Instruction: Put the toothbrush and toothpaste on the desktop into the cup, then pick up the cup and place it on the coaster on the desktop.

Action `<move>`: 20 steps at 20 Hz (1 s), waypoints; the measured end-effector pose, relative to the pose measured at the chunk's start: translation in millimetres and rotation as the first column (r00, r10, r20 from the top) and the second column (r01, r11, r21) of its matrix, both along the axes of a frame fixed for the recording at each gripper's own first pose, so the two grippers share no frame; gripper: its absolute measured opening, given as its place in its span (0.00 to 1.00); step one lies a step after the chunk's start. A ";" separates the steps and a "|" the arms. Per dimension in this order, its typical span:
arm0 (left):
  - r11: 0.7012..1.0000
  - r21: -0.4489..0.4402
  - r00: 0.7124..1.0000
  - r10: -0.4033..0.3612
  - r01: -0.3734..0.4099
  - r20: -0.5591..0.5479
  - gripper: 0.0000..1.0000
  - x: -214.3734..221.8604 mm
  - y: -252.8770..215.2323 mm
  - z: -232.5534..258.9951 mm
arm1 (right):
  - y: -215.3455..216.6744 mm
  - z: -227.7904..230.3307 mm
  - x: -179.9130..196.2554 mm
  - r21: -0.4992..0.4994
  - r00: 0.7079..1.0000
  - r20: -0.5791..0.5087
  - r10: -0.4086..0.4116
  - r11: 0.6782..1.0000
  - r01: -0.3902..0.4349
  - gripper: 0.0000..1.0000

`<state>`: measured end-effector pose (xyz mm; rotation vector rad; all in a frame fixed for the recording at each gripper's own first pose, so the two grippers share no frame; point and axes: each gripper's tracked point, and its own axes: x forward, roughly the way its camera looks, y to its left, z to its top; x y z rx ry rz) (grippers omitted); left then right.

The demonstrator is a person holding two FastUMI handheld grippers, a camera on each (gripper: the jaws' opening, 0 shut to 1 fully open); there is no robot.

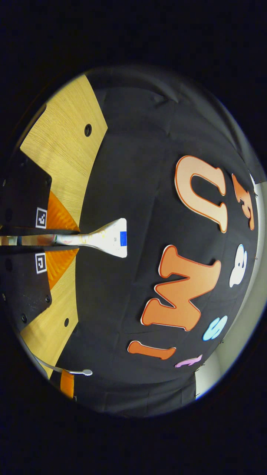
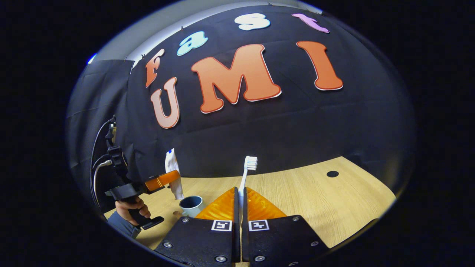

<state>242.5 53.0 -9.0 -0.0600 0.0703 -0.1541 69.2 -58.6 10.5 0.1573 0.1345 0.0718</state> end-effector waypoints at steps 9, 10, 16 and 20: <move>0.999 0.008 0.998 -0.034 0.035 -0.048 0.09 11.3 6.7 -39.4 | 15.9 13.5 14.2 -0.058 0.998 0.069 0.008 0.998 -0.004 0.02; 0.999 0.020 0.998 -0.029 0.031 -0.058 0.09 8.2 9.8 -45.6 | 19.5 12.1 18.0 -0.065 0.997 0.071 0.014 0.998 -0.009 0.02; 0.995 0.046 0.993 -0.082 0.086 -0.083 0.19 -0.3 2.0 -68.0 | 39.5 12.0 34.9 -0.069 0.996 0.081 0.036 0.997 -0.030 0.02; 0.991 0.106 0.992 -0.072 0.084 -0.108 0.40 -18.4 -0.1 -77.8 | 52.9 11.1 39.1 -0.087 0.995 0.081 0.049 0.995 -0.042 0.02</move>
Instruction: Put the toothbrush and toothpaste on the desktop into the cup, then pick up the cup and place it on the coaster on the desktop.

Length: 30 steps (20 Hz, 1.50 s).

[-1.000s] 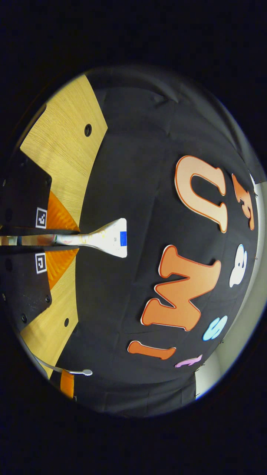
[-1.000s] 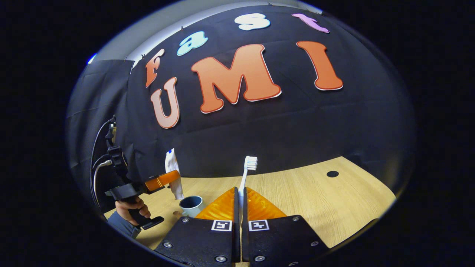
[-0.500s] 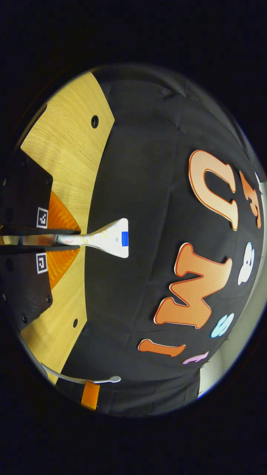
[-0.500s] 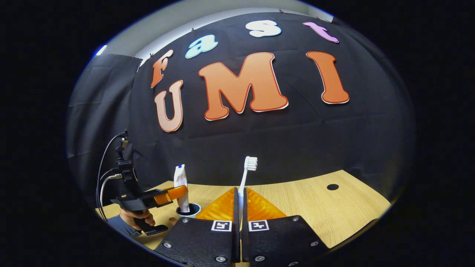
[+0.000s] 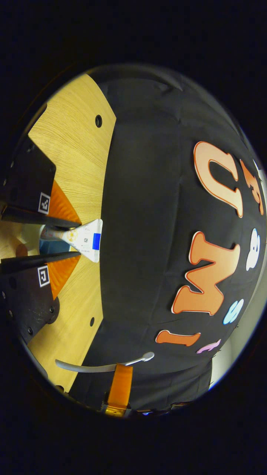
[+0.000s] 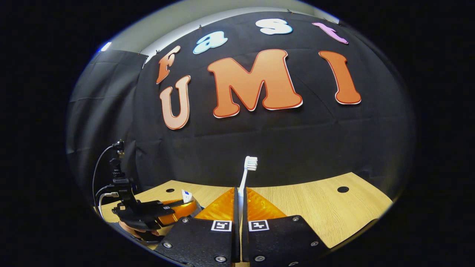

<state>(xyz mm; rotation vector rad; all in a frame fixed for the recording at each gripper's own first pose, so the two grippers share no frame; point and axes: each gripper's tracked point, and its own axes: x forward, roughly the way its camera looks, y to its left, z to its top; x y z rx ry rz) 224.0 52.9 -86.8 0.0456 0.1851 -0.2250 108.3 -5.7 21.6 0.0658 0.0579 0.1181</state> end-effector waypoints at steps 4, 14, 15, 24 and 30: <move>1.000 0.012 0.999 -0.020 0.019 0.050 0.66 -19.1 -3.8 20.0 | 5.9 0.7 4.0 0.000 1.000 0.002 0.009 1.000 -0.009 0.02; 0.997 0.043 0.993 0.065 -0.070 0.098 0.97 -72.5 26.8 50.9 | 40.2 18.2 36.1 0.077 0.990 0.128 0.062 0.994 -0.072 0.02; 0.996 0.040 0.993 0.070 -0.074 0.098 0.97 -78.0 28.6 53.1 | 44.7 17.9 39.4 0.084 0.989 0.135 0.066 0.993 -0.078 0.02; 0.993 0.042 0.990 0.110 -0.114 0.091 0.97 -101.1 54.0 52.2 | 86.2 4.5 82.2 0.087 0.974 0.205 0.099 0.989 -0.119 0.02; 0.990 0.029 0.989 0.138 -0.140 0.059 0.97 -100.4 71.4 35.3 | 99.9 -15.4 109.5 0.120 0.974 0.209 0.088 0.986 -0.115 0.03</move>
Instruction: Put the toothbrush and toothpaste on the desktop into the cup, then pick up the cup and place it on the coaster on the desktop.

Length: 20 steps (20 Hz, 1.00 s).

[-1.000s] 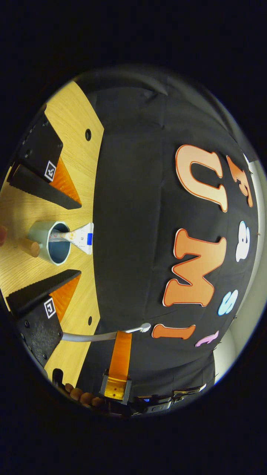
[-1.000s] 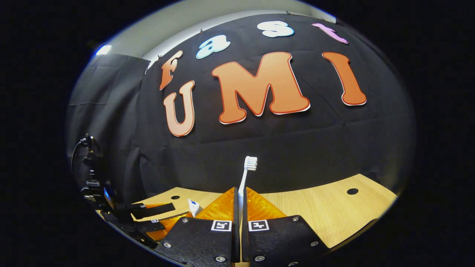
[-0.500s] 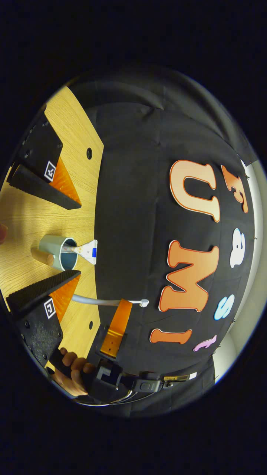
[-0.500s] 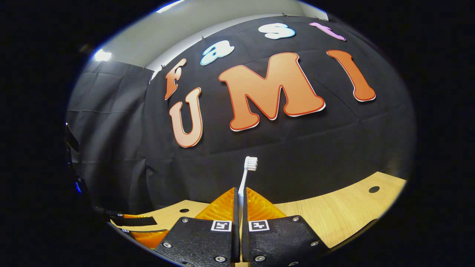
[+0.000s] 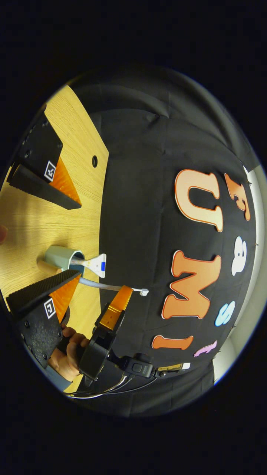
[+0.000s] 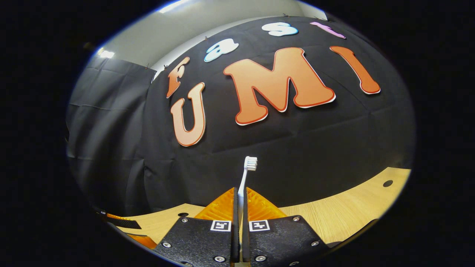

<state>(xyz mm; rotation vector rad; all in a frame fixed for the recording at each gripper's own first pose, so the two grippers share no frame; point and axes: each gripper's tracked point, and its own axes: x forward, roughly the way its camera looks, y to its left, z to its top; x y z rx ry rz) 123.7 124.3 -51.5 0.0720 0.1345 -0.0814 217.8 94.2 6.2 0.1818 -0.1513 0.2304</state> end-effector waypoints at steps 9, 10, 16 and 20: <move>0.999 -0.027 0.998 0.021 -0.023 -0.059 0.98 2.5 5.3 -24.1 | 7.8 -42.6 -3.3 -0.094 0.991 -0.132 0.032 0.995 -0.045 0.11; 0.999 -0.029 0.998 0.015 -0.017 -0.061 0.98 2.2 1.9 -23.0 | 4.9 -43.6 -9.3 -0.119 0.988 -0.152 0.039 0.991 -0.057 0.14; 0.999 -0.028 0.997 -0.029 0.027 -0.077 0.97 -2.8 -28.2 -7.8 | -24.0 -8.8 -54.8 -0.187 0.988 -0.153 0.021 0.981 -0.050 0.42; 0.998 -0.036 0.992 -0.059 0.055 -0.112 0.97 0.5 -46.3 7.5 | -50.5 17.7 -90.0 -0.209 0.993 -0.115 0.001 0.978 -0.025 0.70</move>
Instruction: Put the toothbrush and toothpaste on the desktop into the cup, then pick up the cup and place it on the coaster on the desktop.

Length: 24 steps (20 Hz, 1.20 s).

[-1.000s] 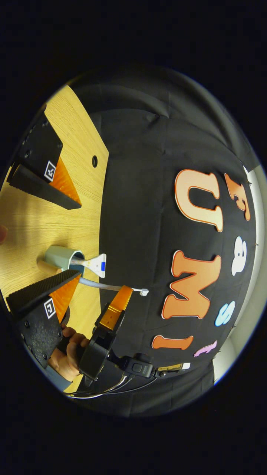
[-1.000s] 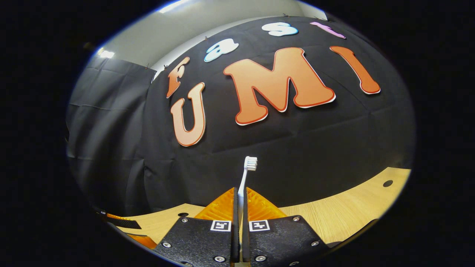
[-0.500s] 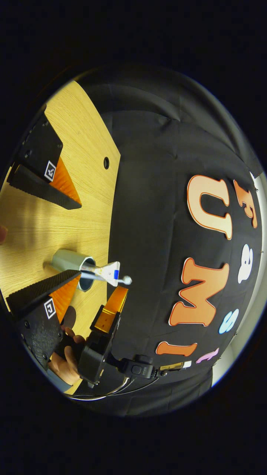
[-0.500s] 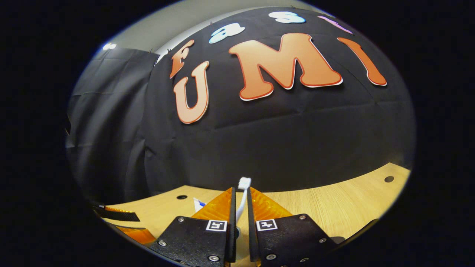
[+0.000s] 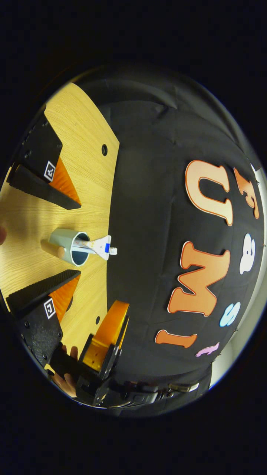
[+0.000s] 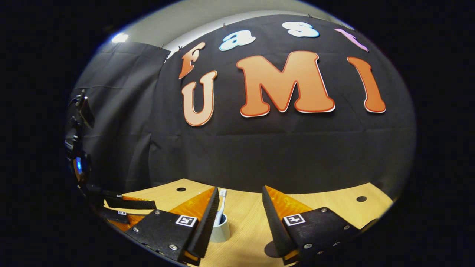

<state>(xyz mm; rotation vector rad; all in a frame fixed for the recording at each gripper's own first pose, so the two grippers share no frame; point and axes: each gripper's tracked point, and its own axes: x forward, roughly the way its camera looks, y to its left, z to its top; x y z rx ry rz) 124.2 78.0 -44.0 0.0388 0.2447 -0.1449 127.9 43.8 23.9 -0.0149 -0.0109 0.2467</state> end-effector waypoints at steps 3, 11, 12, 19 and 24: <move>0.999 -0.020 0.998 -0.031 0.030 -0.051 0.97 6.2 -14.9 8.8 | -24.1 12.7 -26.7 -0.008 1.000 0.015 -0.025 1.000 0.025 0.81; 0.999 0.039 0.959 -0.023 0.036 -0.284 0.98 24.2 -37.8 -8.4 | -79.3 30.9 -81.7 -0.029 0.995 0.052 -0.083 0.996 0.084 0.90; 0.999 0.046 0.946 -0.012 0.028 -0.325 0.98 26.2 -38.9 -14.7 | -82.5 31.0 -87.5 -0.032 0.995 0.058 -0.084 0.996 0.086 0.91; 0.998 0.049 0.817 0.053 -0.031 -0.574 0.98 34.2 -35.6 -68.0 | -109.1 15.6 -119.2 -0.053 0.989 0.077 -0.126 0.990 0.130 0.92; 0.978 0.206 0.735 0.151 -0.017 -0.661 0.98 50.2 -18.2 -95.4 | -127.1 16.3 -142.7 -0.027 0.984 0.094 -0.152 0.988 0.155 0.95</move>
